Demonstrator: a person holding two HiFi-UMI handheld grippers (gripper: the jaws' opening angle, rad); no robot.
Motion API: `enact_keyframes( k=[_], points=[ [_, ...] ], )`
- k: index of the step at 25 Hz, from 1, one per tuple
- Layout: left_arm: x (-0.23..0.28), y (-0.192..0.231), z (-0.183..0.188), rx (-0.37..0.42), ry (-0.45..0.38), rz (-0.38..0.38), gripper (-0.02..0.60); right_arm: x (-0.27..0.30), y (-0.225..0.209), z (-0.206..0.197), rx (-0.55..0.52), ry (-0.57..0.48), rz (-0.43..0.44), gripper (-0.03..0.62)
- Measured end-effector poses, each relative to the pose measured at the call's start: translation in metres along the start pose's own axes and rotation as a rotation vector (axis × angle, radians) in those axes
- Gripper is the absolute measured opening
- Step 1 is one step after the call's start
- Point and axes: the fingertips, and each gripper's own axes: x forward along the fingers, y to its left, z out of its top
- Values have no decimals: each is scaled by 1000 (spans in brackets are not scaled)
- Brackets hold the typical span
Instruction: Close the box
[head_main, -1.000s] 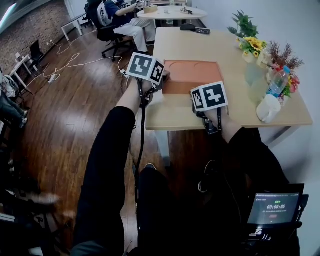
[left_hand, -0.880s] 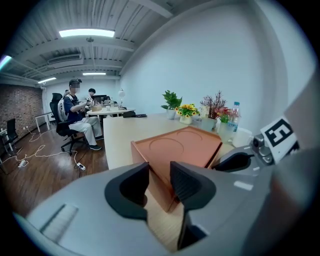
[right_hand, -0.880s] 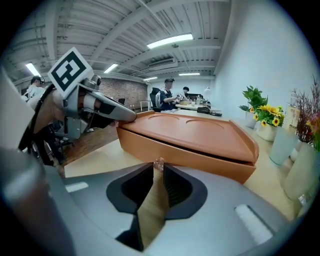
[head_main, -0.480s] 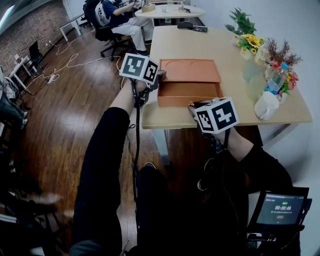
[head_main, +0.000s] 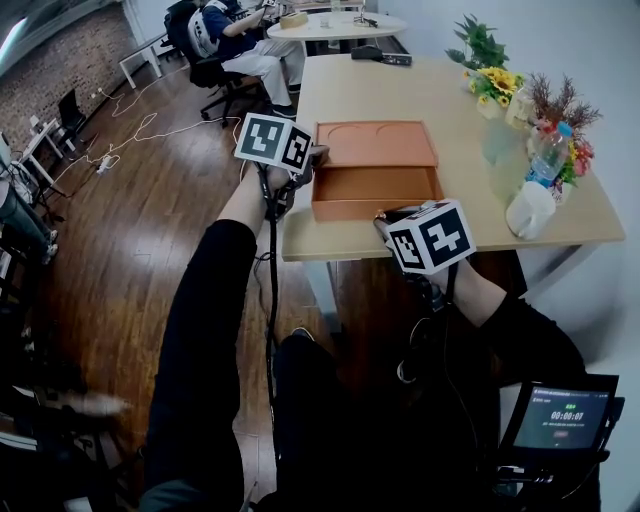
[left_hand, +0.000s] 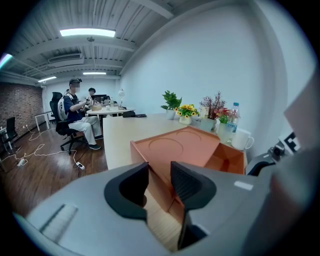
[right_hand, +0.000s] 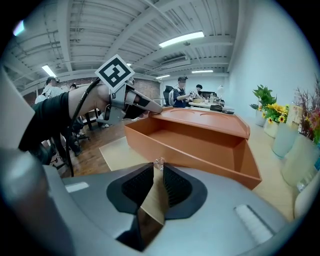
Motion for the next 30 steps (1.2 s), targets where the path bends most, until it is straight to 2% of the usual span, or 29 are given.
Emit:
enact_keyframes(
  k=[13,19,30],
  points=[
    [-4,-3,0,2,-7,9,119,28,-33,27,17,-10,-83,63],
    [-4,-2,-1,-4,-12,15,118,40,-46,36,-8,-8,-111,64],
    [-3,-1,-2,-20,-19,13,117,49,-54,44,-27,-15,-84,64]
  ],
)
